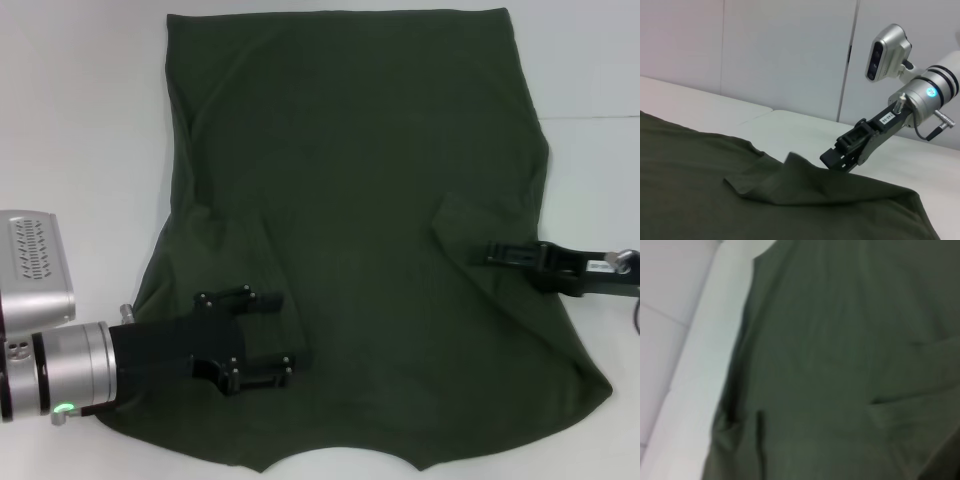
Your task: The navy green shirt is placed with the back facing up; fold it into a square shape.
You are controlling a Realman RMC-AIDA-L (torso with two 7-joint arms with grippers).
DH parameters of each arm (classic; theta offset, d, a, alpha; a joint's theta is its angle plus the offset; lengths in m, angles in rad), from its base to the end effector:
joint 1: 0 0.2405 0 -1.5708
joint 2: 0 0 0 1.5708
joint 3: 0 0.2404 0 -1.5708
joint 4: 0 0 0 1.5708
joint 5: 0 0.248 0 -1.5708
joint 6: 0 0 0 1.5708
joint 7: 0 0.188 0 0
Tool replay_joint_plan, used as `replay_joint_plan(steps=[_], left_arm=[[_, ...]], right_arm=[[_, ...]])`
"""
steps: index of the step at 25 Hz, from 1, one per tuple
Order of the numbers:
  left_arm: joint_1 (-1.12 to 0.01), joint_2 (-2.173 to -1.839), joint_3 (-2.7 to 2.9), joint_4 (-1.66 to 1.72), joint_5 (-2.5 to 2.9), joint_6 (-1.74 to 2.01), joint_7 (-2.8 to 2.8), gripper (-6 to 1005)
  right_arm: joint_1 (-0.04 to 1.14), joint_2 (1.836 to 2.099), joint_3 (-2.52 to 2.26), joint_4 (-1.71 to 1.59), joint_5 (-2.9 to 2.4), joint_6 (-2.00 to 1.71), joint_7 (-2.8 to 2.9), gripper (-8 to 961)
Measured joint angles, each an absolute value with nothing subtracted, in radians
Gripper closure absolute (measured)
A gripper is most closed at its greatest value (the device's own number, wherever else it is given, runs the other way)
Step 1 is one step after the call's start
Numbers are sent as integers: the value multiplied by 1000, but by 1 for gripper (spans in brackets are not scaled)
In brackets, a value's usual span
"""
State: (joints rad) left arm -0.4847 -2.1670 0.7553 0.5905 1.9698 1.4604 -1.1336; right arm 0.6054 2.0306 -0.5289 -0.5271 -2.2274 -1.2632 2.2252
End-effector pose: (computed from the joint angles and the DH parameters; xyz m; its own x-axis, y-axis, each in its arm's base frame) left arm -0.2558 0.3456 -0.0864 0.8385 0.2274 0.4951 0.3598 -0.9136 -0.1897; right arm 0.3177 0.4050 -0.0262 0.1077 -0.8527 -0.5111 -0.9879 -0.1493 0.0409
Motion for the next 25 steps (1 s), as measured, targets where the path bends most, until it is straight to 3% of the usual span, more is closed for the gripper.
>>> replay_joint_plan(steps=[7, 25], left_arm=[[-486, -2166, 754, 590, 1970, 1460, -1134, 183], [-474, -2166, 726, 599, 1962, 1473, -1173, 184]], right_arm=[[624, 2053, -547, -526, -2217, -1301, 2201, 26], [603, 2062, -557, -525, -2079, -1339, 2023, 26]])
